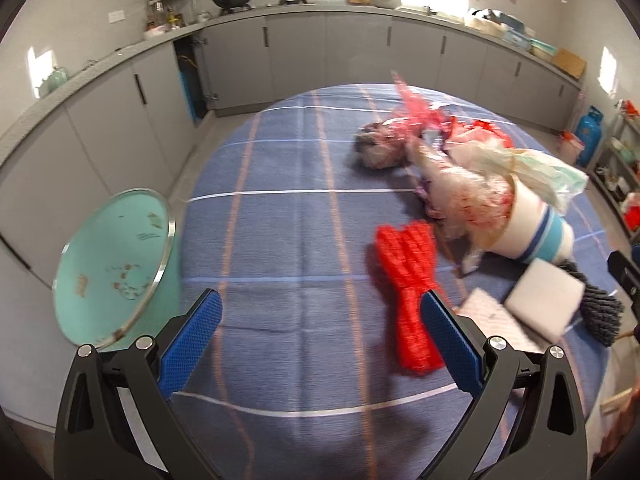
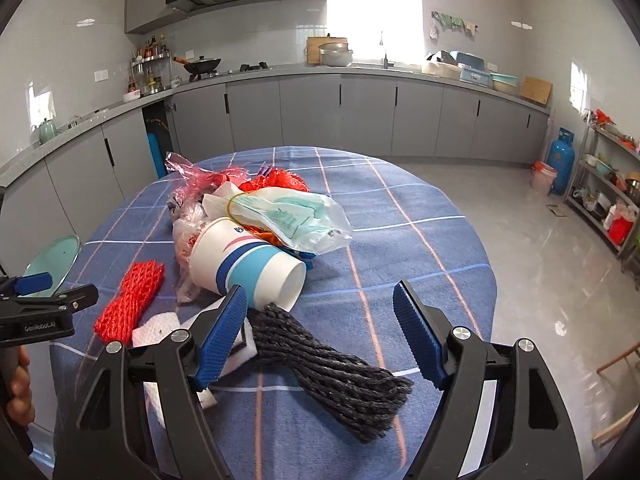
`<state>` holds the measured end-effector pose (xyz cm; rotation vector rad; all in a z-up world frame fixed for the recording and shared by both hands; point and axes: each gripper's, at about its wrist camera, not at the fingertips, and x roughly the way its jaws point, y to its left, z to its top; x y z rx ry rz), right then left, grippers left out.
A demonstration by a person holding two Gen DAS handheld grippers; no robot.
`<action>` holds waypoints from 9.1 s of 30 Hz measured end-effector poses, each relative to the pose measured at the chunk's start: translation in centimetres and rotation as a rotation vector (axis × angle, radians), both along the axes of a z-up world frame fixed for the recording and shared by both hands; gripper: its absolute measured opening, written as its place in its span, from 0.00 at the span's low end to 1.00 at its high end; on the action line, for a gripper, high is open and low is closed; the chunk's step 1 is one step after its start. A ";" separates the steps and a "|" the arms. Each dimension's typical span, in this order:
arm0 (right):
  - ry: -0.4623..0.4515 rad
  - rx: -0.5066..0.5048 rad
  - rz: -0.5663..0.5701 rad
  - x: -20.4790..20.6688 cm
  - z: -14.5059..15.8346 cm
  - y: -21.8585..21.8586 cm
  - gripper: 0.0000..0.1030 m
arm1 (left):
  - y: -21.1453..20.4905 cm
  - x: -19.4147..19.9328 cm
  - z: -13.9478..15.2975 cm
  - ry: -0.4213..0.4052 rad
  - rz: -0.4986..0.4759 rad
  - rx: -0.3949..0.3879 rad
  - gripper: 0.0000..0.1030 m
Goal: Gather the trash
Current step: 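Grasp the red mesh bag with the left tool while the right tool grasps the black scrubber, then carry both held items over the teal bin with both tools, then open both tools to drop the items into the teal bin, then grasp the white mesh cloth with the left tool while the right tool grasps the white sponge, then carry the cloth and sponge over the teal bin with both tools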
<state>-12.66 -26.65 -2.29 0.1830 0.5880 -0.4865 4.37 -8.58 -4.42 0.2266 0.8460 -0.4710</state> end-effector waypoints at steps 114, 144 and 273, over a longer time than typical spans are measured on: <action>0.125 0.286 0.615 28.2 -1.9 25.7 0.15 | 22.7 15.4 -5.6 0.192 0.383 -0.030 0.22; 0.171 0.344 0.611 30.0 -4.1 26.3 0.17 | 22.1 16.2 -6.4 0.207 0.386 0.021 0.22; -0.089 0.139 0.442 12.6 3.9 14.1 0.37 | 13.0 4.6 3.1 -0.088 0.240 -0.032 0.23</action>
